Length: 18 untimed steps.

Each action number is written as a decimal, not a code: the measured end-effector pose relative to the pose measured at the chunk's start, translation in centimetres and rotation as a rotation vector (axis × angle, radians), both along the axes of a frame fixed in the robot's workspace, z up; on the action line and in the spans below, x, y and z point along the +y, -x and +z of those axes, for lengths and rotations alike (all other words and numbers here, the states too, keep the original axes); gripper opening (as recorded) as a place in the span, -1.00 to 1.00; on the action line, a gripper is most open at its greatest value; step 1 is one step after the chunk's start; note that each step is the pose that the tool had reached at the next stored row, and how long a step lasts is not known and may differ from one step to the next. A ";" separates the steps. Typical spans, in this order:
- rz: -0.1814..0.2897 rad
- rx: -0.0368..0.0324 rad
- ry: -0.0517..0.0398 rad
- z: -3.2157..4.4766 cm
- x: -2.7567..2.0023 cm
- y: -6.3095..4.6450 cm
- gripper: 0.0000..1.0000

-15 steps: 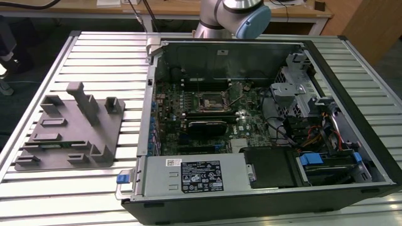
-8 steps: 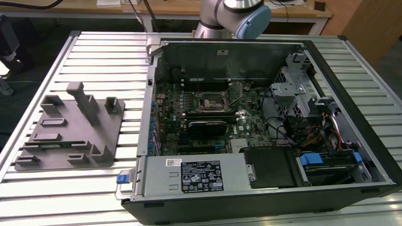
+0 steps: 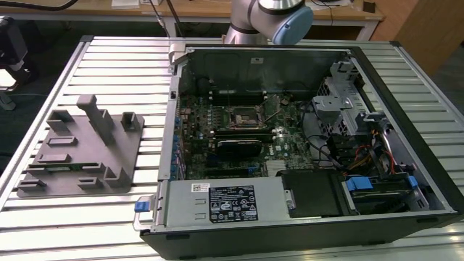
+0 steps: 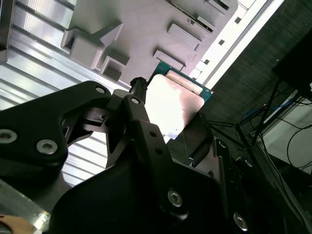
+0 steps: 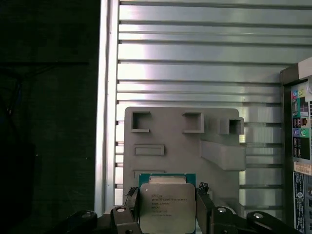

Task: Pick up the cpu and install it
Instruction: 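Pick up the cpu and move it towards the insertion slot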

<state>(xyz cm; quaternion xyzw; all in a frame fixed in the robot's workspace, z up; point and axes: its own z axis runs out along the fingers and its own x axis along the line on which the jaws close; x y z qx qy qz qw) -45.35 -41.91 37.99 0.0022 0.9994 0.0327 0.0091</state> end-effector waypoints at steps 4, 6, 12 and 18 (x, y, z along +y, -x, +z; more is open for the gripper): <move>0.000 -0.0001 0.0000 0.00 0.00 -0.3 0.09; 0.000 -0.0001 0.0000 0.00 0.00 -0.5 0.09; 0.000 0.0000 -0.0001 0.00 0.00 -1.1 0.09; 0.000 0.0000 0.0000 0.00 0.00 -1.8 0.09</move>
